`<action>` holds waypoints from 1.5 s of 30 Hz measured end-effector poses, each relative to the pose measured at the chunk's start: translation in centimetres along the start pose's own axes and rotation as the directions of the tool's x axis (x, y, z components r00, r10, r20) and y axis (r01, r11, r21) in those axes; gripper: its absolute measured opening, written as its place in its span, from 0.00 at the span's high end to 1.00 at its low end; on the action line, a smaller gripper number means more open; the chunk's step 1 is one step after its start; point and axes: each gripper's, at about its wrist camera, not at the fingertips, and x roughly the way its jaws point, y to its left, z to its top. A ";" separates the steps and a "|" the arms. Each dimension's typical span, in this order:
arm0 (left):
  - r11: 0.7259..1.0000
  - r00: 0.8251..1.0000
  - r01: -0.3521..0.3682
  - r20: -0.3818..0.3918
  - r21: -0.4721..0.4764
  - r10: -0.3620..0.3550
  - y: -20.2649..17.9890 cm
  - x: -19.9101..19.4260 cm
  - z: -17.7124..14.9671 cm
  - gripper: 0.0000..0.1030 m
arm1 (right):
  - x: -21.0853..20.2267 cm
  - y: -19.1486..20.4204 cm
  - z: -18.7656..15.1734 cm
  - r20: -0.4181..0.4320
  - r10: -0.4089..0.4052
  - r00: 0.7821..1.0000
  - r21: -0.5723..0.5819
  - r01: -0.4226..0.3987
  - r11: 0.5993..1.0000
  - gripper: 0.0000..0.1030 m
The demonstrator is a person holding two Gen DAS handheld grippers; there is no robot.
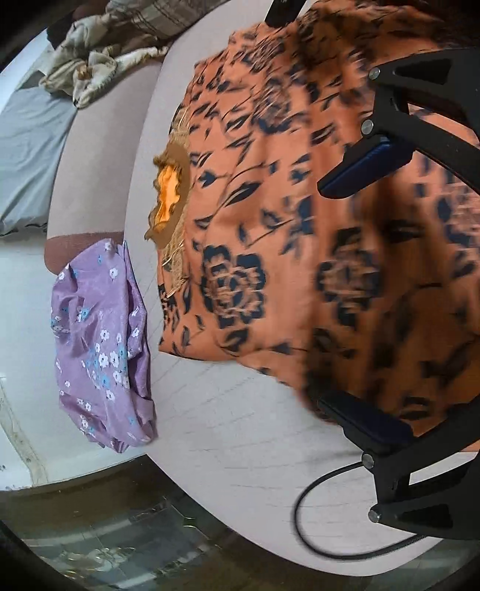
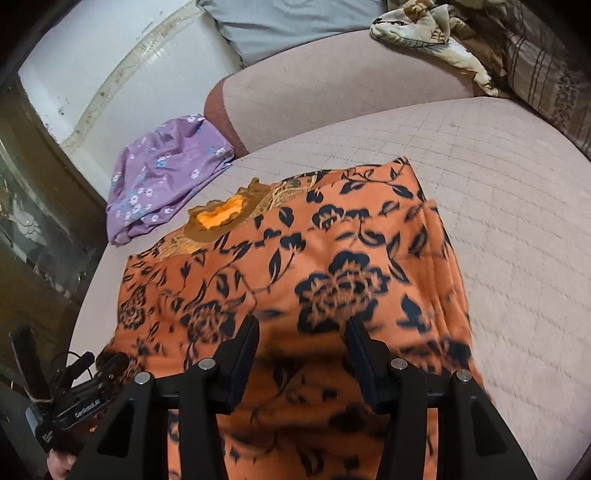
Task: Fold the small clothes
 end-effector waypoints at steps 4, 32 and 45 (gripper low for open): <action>0.998 0.999 -0.032 0.031 0.048 0.030 -0.3 -1.4 -1.2 0.00 | -1.7 0.0 -1.9 0.007 0.008 1.000 -0.004 -0.008 1.000 0.48; 0.969 0.968 -0.225 -0.131 -0.098 0.212 5.7 11.5 8.7 0.00 | 7.7 -8.3 8.0 -0.047 -0.146 0.988 0.123 0.151 0.981 0.56; 0.989 0.993 -0.114 -0.046 -0.094 0.110 3.1 8.4 10.0 0.00 | 6.1 0.4 7.9 -0.003 0.087 0.996 -0.049 -0.087 0.995 0.56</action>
